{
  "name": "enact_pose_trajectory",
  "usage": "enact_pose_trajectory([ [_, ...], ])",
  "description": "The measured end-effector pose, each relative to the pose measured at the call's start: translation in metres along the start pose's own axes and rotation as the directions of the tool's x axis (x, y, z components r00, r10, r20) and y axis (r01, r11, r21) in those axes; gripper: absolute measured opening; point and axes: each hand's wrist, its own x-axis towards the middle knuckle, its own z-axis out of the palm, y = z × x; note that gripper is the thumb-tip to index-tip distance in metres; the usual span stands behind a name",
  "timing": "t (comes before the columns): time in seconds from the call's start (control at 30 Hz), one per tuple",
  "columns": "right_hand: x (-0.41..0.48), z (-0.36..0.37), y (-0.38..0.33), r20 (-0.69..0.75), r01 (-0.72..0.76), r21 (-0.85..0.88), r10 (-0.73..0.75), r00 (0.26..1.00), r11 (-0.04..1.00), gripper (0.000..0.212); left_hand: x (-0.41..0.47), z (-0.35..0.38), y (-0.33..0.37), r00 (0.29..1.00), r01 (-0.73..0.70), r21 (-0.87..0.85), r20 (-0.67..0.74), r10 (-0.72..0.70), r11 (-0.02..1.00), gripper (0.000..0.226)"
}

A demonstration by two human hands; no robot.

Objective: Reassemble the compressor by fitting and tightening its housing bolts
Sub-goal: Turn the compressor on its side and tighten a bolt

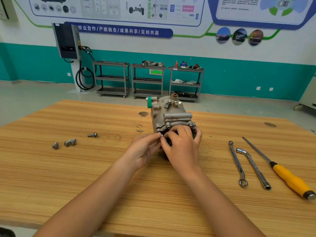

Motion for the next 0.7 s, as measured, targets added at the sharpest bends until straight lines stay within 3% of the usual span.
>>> enact_pose_trajectory([
  [0.2,0.008,0.003,-0.001,0.013,-0.039,-0.036,0.039,0.999,0.999,0.023,-0.001,-0.005,0.003,1.0,-0.025,0.049,-0.017,0.026,0.998,0.01],
  [0.47,0.01,-0.003,-0.002,0.078,-0.042,-0.027,0.044,0.996,0.999,0.024,-0.006,-0.008,0.002,0.988,0.153,0.015,0.01,-0.153,0.988,0.006],
  [0.7,-0.016,-0.042,0.023,0.083,-0.032,0.046,0.028,0.996,0.998,0.021,-0.005,-0.001,-0.001,0.991,0.134,0.085,-0.006,-0.134,0.987,0.01],
])
